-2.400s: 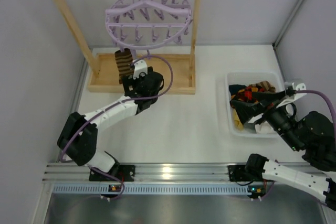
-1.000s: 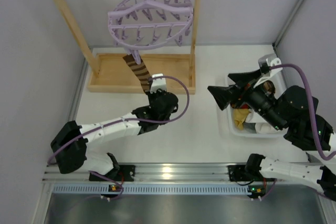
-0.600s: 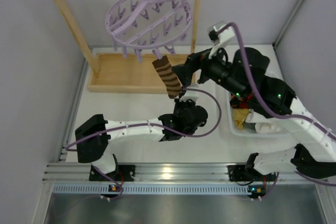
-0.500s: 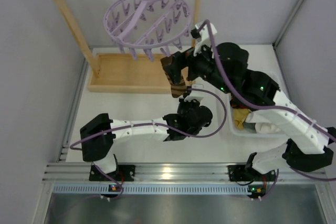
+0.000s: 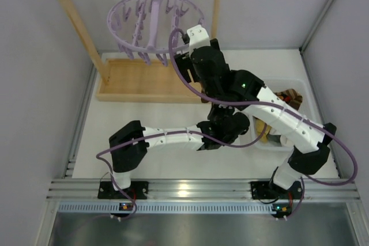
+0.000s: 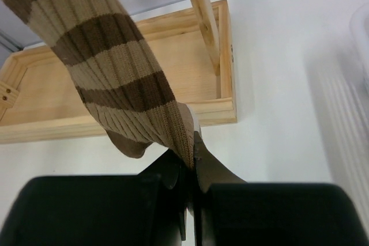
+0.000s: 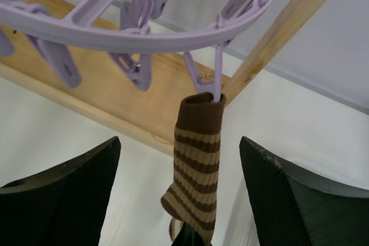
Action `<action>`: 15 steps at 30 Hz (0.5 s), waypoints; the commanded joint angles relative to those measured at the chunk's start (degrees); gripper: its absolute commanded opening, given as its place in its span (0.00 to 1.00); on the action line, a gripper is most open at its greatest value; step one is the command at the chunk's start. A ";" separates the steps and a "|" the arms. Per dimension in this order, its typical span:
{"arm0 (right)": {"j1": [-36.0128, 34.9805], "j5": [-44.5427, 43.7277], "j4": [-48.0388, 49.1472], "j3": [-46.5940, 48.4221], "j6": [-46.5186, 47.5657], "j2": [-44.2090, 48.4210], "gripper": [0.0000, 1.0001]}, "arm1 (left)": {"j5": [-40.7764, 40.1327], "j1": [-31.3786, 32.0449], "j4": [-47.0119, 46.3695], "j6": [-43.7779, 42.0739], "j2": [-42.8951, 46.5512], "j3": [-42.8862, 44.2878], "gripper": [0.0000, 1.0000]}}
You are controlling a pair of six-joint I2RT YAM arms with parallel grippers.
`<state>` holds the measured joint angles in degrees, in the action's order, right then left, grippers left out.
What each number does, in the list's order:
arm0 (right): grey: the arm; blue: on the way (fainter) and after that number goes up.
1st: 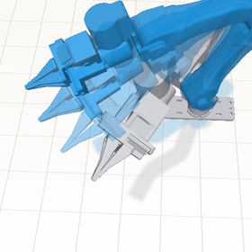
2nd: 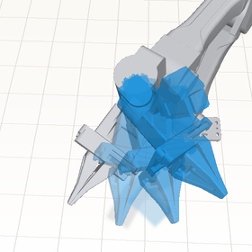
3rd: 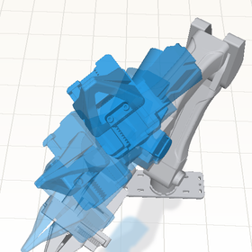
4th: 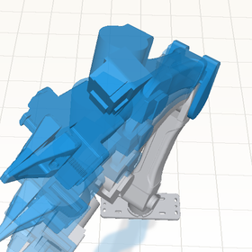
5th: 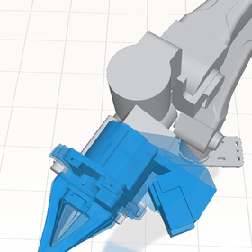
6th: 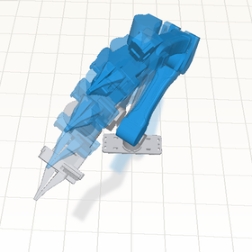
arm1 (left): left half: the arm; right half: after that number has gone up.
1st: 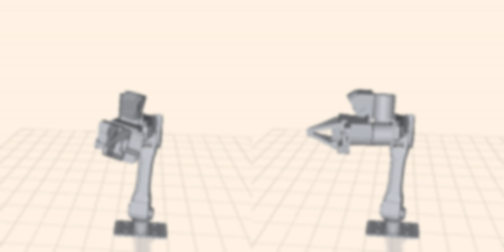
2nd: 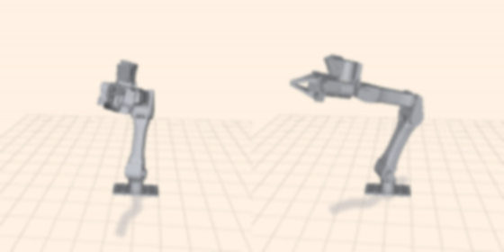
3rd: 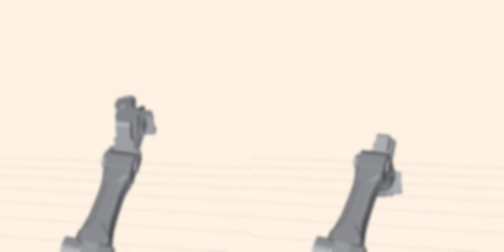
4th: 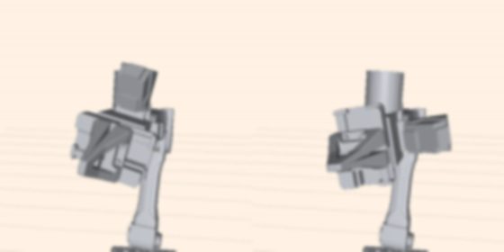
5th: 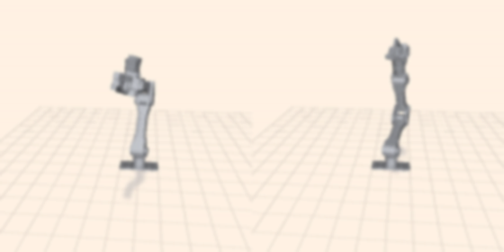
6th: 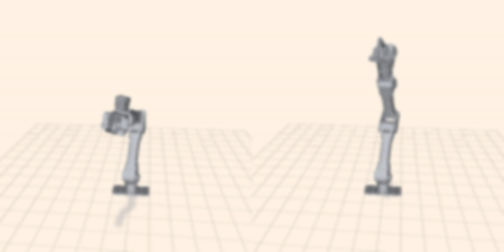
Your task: Remove the socks clipped to the hanger
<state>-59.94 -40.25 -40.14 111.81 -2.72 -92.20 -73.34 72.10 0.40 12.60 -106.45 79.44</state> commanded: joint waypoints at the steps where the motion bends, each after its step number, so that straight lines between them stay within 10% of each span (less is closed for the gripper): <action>1: 1.13 -4.41 -0.55 5.61 2.19 -0.43 0.79 | 0.30 0.41 -0.67 -1.70 -1.91 3.08 0.00; 15: 2.64 -2.38 -6.53 19.59 6.94 -12.47 0.69 | 1.18 1.12 -0.67 -3.20 -4.37 6.34 0.00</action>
<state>-57.10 -42.30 -44.53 129.78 2.66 -103.68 -72.73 72.51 0.43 10.26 -110.54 83.61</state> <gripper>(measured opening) 0.696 0.024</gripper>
